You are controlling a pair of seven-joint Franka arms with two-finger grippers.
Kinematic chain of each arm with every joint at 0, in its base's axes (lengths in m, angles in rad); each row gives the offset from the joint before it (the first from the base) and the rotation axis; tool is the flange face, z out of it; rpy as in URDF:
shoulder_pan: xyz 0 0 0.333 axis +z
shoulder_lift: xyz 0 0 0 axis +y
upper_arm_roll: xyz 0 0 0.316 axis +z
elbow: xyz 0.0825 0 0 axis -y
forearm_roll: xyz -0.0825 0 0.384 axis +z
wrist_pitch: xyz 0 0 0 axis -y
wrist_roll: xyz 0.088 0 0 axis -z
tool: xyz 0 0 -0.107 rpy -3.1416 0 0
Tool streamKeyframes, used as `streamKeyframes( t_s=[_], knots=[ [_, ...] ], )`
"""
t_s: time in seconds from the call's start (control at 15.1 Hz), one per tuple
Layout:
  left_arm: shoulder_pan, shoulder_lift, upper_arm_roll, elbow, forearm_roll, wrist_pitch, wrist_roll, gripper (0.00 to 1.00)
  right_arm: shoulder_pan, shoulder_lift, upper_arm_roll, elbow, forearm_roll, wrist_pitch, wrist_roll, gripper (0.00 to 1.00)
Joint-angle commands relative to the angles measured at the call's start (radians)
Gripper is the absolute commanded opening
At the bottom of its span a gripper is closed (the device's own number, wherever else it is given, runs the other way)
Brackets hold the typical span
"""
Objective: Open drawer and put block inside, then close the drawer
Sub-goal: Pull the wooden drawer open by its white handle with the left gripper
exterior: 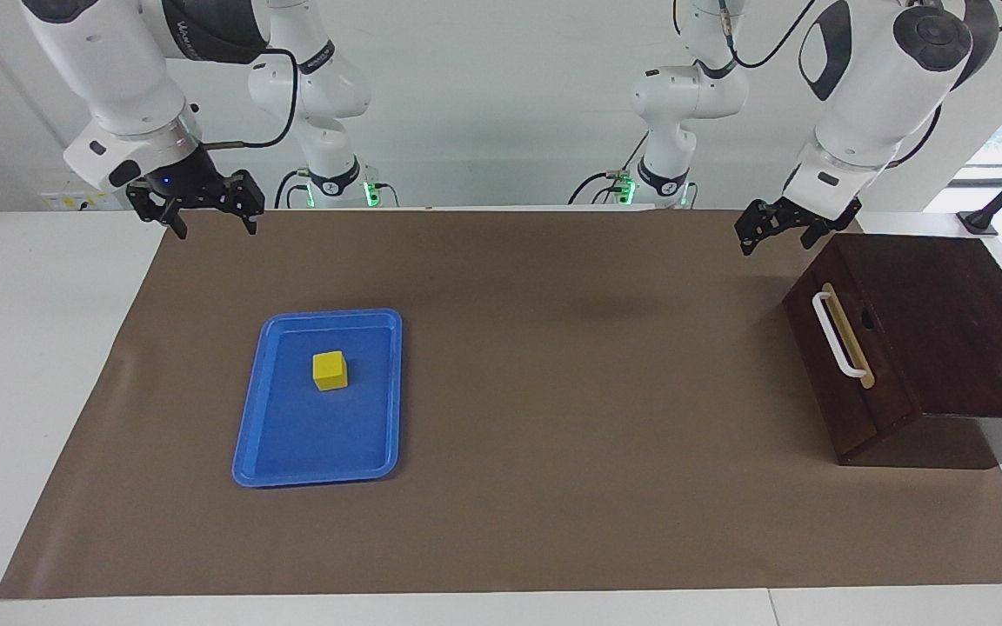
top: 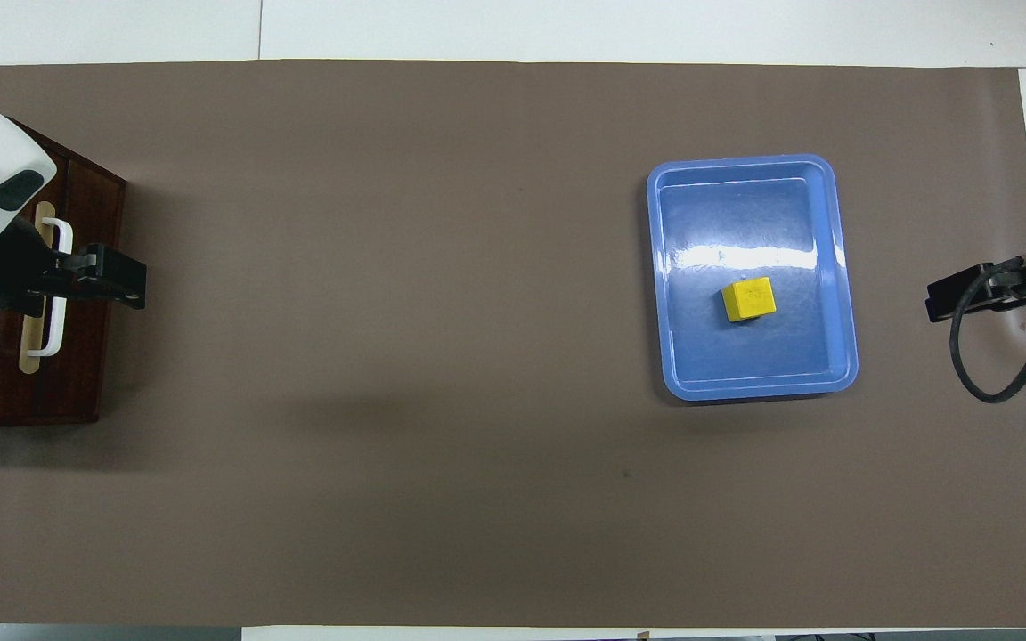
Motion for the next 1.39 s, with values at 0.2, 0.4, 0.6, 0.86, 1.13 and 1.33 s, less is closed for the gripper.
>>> streamKeyframes(
  t_s=[0.2,0.4,0.6,0.86,1.13,1.33],
  knots=[
    [-0.003,-0.016,0.009,-0.022,-0.013,0.026,0.018,1.0,-0.007,-0.003,0.008,0.008,-0.014,-0.013,-0.021,1.0],
    [-0.004,-0.039,0.009,-0.09,-0.009,0.108,0.026,1.0,-0.009,-0.003,0.008,0.006,-0.014,-0.007,-0.018,1.0],
    [-0.004,-0.06,0.008,-0.194,0.038,0.228,0.055,1.0,-0.012,-0.003,0.008,0.004,-0.014,0.024,-0.022,1.0],
    [-0.012,-0.042,0.006,-0.3,0.212,0.389,0.109,1.0,-0.018,-0.009,0.006,-0.021,-0.001,0.032,-0.012,1.0],
    [-0.004,0.015,0.006,-0.354,0.367,0.492,0.115,1.0,-0.024,-0.034,-0.001,-0.092,0.071,0.073,0.183,1.0],
    [0.018,0.05,0.008,-0.38,0.439,0.561,0.117,1.0,-0.027,-0.023,-0.001,-0.127,0.096,0.102,0.323,1.0]
  ],
)
